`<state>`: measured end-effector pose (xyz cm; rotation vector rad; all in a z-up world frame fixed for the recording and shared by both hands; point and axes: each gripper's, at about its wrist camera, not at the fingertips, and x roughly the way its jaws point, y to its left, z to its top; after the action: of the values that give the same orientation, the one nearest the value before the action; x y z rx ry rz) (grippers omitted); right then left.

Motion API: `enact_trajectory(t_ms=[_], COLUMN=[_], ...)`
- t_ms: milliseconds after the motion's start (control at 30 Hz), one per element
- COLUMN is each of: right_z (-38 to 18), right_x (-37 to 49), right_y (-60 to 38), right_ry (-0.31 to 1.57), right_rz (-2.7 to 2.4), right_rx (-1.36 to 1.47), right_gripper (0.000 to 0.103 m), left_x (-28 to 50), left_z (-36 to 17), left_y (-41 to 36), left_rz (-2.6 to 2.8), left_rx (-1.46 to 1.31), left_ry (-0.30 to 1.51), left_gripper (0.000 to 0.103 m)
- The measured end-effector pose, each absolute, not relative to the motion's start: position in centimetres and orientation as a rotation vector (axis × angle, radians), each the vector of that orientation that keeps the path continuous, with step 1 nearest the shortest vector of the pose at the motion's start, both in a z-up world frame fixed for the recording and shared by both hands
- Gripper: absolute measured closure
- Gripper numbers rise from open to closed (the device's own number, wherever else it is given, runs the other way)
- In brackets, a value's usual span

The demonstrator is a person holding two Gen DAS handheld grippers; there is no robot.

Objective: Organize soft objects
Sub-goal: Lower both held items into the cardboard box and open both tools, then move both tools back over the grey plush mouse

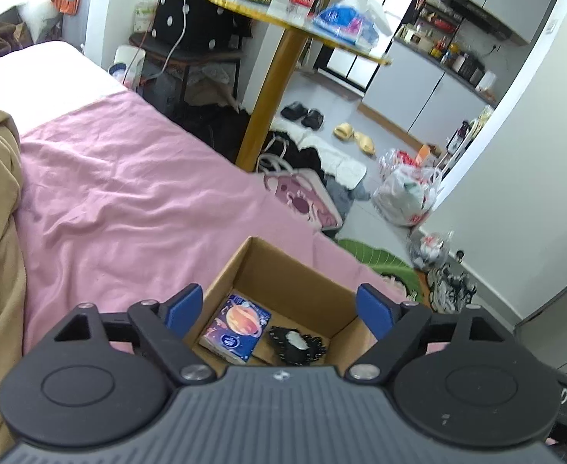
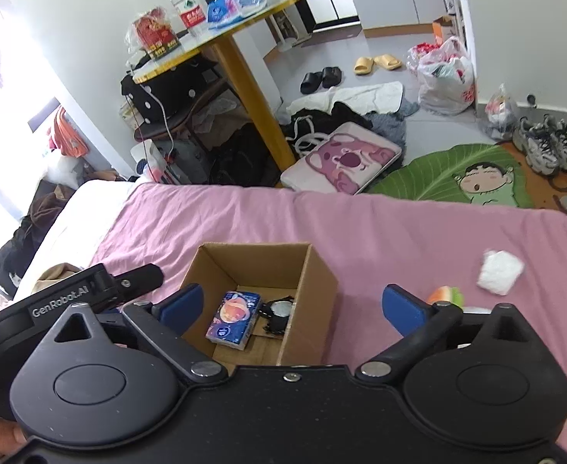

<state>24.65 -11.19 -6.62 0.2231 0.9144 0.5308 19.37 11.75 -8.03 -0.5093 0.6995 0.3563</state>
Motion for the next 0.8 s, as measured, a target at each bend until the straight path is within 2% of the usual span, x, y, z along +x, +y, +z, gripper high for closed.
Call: enact_trajectory(t_ms=[33,133,800], right_z=[-6.4,-6.1,-7.9], right_x=[24.6,24.1,20.9], right_y=[-11.7,-13.5,-22.0], right_ry=[0.914,0.918,0.979], right_rz=[0.527,0.519,0.435], right_rx=[0.224,0.218,0.27], right_gripper=[0.0,0.0,0.0], left_x=[19.2,18.5,16.4], left_z=[-7.8,-7.0,-4.7], left_y=[11.5,10.3,2.8], left_rz=[0.359,0.363,0.246], left_rx=[-0.5,-0.458,-0.38], left_ry=[0.696,0.683,0.729], left_gripper=[0.012,0.01,0.01])
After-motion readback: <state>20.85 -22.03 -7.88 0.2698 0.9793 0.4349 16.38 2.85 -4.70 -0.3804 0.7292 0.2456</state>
